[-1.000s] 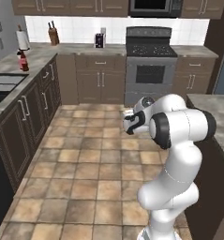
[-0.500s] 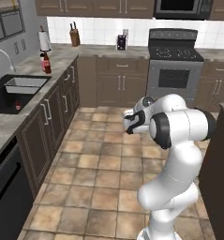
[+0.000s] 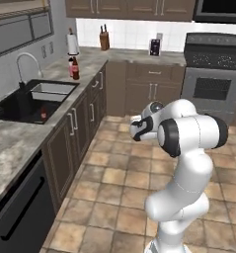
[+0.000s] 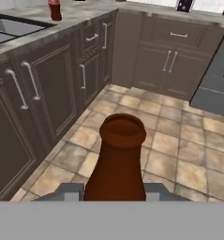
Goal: Place the large bottle from the dining counter next to the other large bottle outside the sink, and place the small bottle from the dining counter next to the other small bottle inside the sink.
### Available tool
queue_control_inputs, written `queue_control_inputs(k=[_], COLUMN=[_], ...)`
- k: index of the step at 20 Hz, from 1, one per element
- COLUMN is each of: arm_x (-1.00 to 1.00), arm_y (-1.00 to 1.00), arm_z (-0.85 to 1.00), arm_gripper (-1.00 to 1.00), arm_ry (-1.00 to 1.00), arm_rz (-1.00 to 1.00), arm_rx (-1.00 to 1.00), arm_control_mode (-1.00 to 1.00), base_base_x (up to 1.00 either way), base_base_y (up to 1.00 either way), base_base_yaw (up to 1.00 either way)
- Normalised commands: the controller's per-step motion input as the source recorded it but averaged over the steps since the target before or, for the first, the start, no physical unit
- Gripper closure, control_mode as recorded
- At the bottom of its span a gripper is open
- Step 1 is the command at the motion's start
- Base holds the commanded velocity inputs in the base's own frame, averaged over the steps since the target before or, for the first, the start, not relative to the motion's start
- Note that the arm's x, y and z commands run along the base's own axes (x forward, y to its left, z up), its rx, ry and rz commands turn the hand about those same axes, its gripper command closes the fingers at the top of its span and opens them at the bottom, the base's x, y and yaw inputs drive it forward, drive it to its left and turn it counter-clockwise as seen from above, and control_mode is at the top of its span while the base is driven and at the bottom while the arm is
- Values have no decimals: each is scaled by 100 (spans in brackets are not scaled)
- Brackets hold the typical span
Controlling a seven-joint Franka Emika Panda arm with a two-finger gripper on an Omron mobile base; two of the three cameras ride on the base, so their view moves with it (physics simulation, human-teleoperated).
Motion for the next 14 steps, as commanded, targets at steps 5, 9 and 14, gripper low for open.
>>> queue_control_inputs(k=[5, 9, 14], arm_x=[0, 0, 0], arm_y=[0, 0, 0], arm_z=[0, 0, 0], arm_gripper=[100, 100, 100], arm_ry=[0, 0, 0], arm_rz=[0, 0, 0], arm_rx=[0, 0, 0], arm_control_mode=[100, 100, 100], base_base_x=[74, 79, 87], base_base_y=[11, 1, 0], base_base_yaw=[29, 31, 32])
